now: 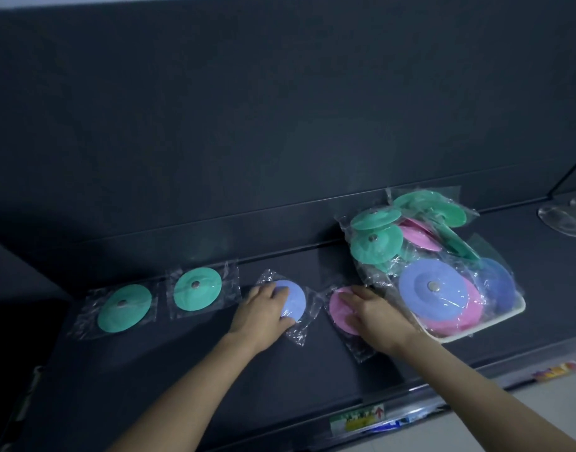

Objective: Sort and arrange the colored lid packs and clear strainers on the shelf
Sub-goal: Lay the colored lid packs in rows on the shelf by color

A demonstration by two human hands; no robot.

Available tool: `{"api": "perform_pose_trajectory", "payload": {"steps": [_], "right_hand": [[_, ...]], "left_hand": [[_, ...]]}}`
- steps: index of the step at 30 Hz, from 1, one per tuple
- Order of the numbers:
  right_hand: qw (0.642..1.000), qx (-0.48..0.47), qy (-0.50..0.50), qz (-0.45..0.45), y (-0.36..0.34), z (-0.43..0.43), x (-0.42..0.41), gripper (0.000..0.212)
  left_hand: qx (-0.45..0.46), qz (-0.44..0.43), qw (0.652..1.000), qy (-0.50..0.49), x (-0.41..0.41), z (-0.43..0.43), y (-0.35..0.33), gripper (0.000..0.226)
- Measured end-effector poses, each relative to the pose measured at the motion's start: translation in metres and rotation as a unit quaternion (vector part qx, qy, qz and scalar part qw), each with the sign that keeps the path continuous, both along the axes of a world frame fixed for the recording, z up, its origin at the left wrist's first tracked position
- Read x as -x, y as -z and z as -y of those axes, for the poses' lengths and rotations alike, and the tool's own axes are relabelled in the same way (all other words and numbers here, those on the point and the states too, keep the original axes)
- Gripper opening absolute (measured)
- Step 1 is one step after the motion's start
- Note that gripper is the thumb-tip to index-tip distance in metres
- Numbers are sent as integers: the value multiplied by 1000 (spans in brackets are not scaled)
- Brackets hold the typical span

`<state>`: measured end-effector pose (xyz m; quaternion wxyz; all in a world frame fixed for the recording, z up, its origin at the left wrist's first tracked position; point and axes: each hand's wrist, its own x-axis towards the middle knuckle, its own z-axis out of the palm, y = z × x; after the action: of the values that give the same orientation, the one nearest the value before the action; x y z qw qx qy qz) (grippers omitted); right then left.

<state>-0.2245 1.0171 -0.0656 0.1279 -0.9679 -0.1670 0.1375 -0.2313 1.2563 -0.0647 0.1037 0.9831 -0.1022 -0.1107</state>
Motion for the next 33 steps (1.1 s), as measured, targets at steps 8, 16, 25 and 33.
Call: {"api": "perform_pose_trajectory", "payload": {"steps": [8,16,25,33], "right_hand": [[1000,-17,12,8,18,-9,-3,51],[999,-6,38,3,26,-22,-13,55],[999,-19,29,-34,15,-13,-23,65],[999,-17,12,-28,7,4,-32,63]], "left_hand": [[43,-36,997,-57,-24,-4,10,50],[-33,81,990,-113,-44,8,14,52],[83,-12,991,-108,-57,-1,14,86],[106,-97,982,-123,-57,-2,-1,106]]}}
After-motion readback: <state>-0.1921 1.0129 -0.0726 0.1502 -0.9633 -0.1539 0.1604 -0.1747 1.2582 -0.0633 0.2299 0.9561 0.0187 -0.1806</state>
